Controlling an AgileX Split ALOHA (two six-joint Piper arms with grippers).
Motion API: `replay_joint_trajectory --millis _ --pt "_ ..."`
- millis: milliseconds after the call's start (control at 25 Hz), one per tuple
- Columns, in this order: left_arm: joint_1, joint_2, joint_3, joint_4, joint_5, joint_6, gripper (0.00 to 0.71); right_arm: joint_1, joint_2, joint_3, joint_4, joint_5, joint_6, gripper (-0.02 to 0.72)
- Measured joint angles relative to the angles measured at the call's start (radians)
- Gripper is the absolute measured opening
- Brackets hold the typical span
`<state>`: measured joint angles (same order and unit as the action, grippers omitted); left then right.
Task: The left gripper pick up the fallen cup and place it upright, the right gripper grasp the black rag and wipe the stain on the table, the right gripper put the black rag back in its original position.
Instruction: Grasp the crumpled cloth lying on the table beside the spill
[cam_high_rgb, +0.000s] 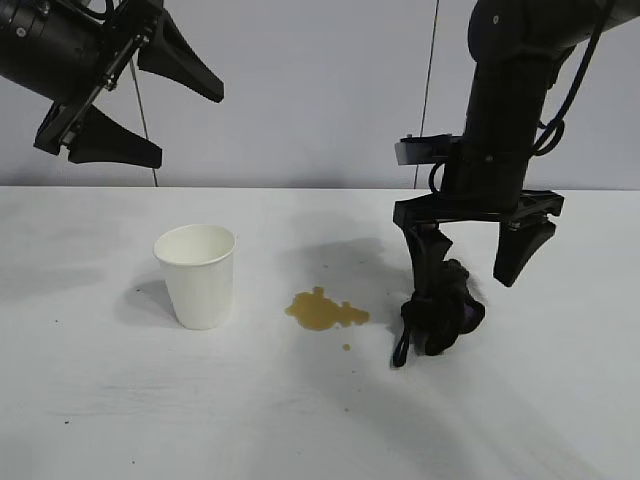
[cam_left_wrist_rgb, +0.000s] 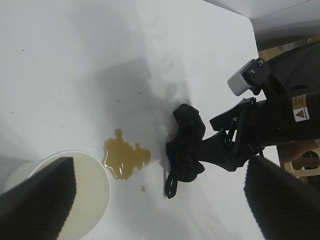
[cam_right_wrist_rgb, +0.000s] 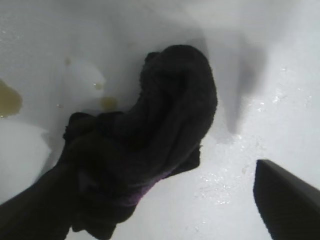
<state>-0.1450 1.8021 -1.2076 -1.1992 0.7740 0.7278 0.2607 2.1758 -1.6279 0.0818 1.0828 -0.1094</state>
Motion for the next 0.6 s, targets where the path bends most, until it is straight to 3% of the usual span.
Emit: replay_joint_trajectory --millis 120,200,440,600 --pt "0.0 0.0 0.0 0.0 0.0 0.0 0.659 0.0 0.0 0.0 0.022 -0.005 -0.005 0.381" --pt "0.0 0.0 0.0 0.0 0.001 0.0 0.659 0.0 0.0 0.0 0.025 -0.005 -0.007 0.341" --pt "0.0 0.0 0.0 0.0 0.013 -0.001 0.659 0.0 0.0 0.001 -0.002 -0.006 -0.008 0.325" --pt "0.0 0.0 0.0 0.0 0.019 -0.001 0.659 0.0 0.0 0.001 -0.01 -0.01 -0.009 0.363"
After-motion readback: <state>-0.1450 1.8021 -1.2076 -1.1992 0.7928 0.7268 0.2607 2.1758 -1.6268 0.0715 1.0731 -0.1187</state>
